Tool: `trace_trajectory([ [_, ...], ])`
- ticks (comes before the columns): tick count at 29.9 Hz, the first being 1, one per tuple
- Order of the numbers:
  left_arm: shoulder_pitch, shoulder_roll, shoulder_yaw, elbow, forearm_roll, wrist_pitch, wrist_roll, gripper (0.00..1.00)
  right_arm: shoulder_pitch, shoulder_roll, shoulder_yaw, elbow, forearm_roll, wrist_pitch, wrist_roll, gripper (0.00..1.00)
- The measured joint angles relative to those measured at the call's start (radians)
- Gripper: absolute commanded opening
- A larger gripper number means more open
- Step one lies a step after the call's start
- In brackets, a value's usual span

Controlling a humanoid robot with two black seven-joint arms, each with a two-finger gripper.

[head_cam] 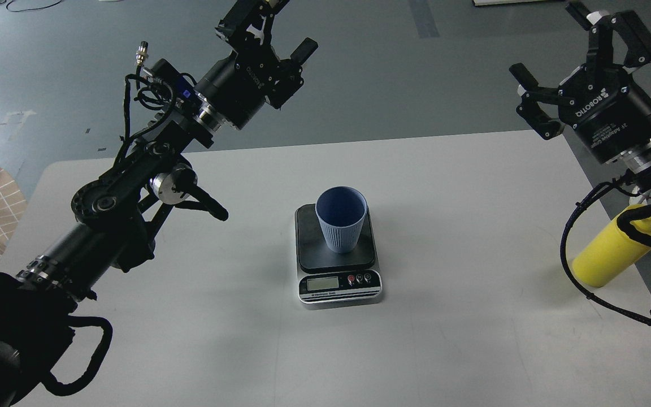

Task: Pour seasoning into cup on scale with both arms
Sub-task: 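Open the left gripper and raise the left arm away from the cup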

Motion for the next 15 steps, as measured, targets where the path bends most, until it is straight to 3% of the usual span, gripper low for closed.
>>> trace_trajectory([
  [15, 0.023, 0.007, 0.011, -0.006, 0.001, -0.013, 0.0, 0.98, -0.081, -0.251, 0.163, 0.076, 0.579, 0.0, -0.098, 0.99],
])
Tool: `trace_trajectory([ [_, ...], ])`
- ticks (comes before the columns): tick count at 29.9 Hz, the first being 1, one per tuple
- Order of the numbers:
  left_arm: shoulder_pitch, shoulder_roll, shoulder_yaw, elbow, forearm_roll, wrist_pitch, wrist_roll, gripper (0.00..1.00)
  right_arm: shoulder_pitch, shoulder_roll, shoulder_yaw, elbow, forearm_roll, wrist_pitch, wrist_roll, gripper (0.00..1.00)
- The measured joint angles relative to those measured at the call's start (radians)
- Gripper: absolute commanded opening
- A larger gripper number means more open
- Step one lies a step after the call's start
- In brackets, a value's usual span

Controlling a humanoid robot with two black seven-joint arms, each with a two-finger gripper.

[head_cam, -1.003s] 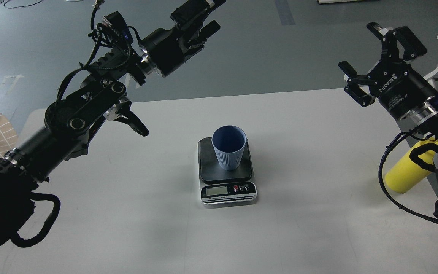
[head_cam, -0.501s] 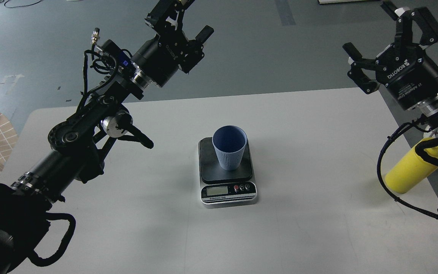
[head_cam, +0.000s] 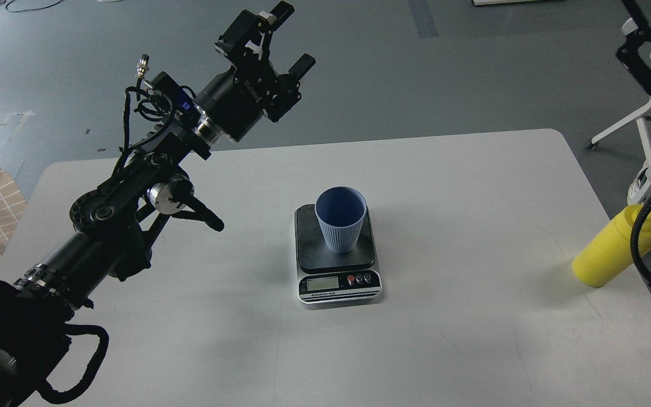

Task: Pour seasoning into cup on scale with both arms
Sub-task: 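Open the left gripper and raise the left arm away from the cup, then lower the right gripper to the yellow squeeze bottle and grasp it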

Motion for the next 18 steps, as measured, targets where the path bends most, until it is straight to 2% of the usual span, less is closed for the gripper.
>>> trace_trajectory([
  [6, 0.0, -0.01, 0.005, 0.0, 0.001, -0.008, 0.0, 0.98, -0.104, -0.085, 0.098, -0.018, 0.214, 0.0, -0.046, 0.99],
  [13, -0.001, -0.015, 0.008, 0.0, 0.004, -0.029, 0.0, 0.98, -0.228, -0.093, 0.194, -0.052, 0.429, 0.0, -0.125, 1.0],
  [18, -0.002, -0.015, 0.011, 0.0, 0.008, -0.03, 0.0, 0.98, -0.321, -0.086, 0.26, -0.054, 0.53, 0.0, -0.164, 1.0],
])
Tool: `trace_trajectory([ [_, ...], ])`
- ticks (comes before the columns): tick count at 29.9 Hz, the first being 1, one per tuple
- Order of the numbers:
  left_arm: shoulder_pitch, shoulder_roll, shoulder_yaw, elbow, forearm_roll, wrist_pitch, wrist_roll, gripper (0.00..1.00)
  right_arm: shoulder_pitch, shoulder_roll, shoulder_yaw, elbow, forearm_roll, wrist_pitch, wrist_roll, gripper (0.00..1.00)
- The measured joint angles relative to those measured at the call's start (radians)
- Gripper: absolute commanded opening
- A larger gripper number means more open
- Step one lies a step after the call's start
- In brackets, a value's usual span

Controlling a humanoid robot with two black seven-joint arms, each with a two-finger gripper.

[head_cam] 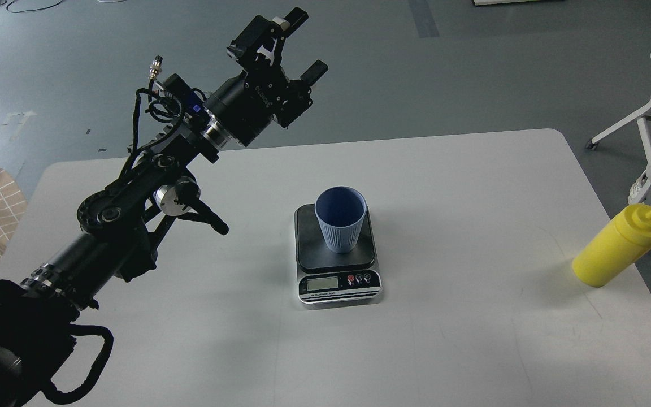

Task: Pour seasoning into cup on scale with both arms
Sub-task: 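Lower the right gripper to the yellow squeeze bottle and grasp it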

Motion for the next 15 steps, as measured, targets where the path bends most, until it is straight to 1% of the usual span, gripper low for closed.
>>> trace_trajectory([
  [6, 0.0, -0.006, 0.002, 0.0, 0.003, 0.0, 0.0, 0.98, -0.155, 0.056, 0.05, 0.001, 0.078, 0.0, -0.022, 1.0],
  [9, 0.0, -0.011, 0.009, 0.0, 0.003, 0.0, 0.0, 0.98, -0.224, 0.092, 0.054, 0.003, 0.093, 0.0, -0.041, 1.0],
  [13, 0.0, -0.018, 0.027, 0.0, 0.005, 0.001, 0.0, 0.98, -0.303, 0.159, 0.045, 0.006, 0.12, 0.0, -0.083, 1.0],
  [15, 0.0, -0.021, 0.03, 0.0, 0.005, 0.002, 0.0, 0.98, -0.33, 0.194, 0.035, 0.01, 0.124, 0.0, -0.091, 1.0],
])
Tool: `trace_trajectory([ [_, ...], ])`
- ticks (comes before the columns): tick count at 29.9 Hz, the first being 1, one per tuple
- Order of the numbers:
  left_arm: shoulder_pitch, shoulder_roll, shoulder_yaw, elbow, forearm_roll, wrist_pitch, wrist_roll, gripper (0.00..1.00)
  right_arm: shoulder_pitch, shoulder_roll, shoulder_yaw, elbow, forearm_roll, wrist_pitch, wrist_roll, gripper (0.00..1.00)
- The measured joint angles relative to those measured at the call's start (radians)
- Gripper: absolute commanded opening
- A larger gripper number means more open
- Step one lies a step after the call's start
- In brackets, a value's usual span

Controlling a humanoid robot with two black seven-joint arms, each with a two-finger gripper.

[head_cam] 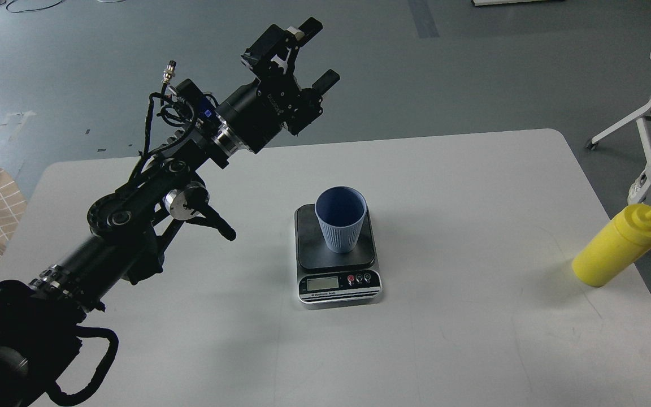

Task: Pour seasoning into cup on scale with both arms
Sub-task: 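Lower the right gripper to the yellow squeeze bottle and grasp it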

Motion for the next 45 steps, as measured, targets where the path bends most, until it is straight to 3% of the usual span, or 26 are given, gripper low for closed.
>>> trace_trajectory([
  [14, 0.023, -0.001, 0.002, 0.001, 0.003, 0.0, 0.0, 0.98, -0.103, 0.142, -0.063, 0.022, -0.04, 0.0, -0.003, 1.0],
  [25, 0.021, -0.002, -0.002, 0.001, 0.002, -0.001, 0.0, 0.98, -0.148, 0.189, -0.071, -0.006, -0.063, 0.0, -0.003, 1.0],
  [45, 0.018, 0.001, -0.002, -0.022, 0.001, 0.001, 0.0, 0.98, -0.011, 0.263, -0.159, -0.197, -0.237, 0.0, -0.003, 1.0],
])
